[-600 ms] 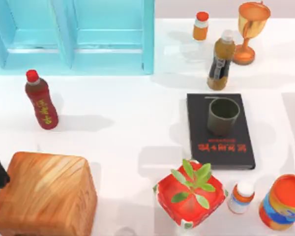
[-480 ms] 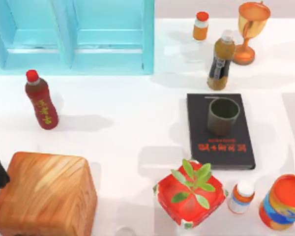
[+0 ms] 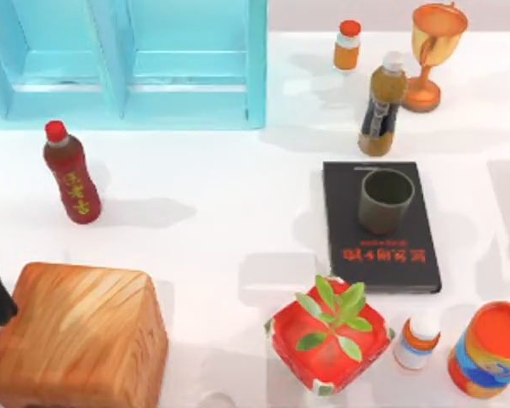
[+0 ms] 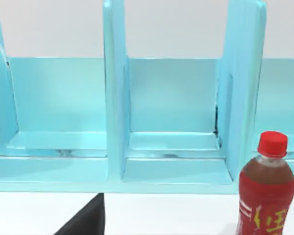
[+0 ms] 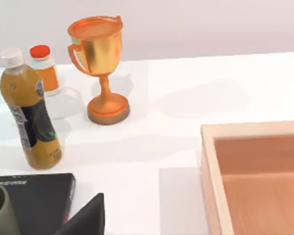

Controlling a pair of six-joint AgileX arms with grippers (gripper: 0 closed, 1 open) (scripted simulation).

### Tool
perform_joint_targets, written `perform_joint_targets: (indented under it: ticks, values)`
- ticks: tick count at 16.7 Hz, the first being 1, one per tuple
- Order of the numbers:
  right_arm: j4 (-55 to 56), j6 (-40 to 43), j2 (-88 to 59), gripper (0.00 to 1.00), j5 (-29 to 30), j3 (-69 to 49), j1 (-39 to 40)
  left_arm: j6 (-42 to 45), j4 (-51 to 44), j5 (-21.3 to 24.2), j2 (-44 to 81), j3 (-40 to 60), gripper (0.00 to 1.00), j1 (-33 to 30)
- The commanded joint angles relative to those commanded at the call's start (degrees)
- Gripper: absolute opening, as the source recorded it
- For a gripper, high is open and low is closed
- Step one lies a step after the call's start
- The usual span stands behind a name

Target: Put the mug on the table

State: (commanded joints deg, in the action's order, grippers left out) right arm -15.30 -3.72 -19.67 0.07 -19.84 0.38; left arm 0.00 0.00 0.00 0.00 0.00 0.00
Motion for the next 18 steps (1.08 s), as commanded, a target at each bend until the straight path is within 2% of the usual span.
perform_joint_targets:
  ticks: [12, 18]
  values:
    - [-46.69, -12.0, -64.78, 1.0, 0.48, -61.51, 9.44, 0.0, 0.0, 0.0, 0.0, 0.0, 1.0, 0.0]
    - [-63.29, -16.65, -92.93, 1.0, 0.09, -88.08, 16.92, 0.0, 0.0, 0.0, 0.0, 0.0, 1.0, 0.0]
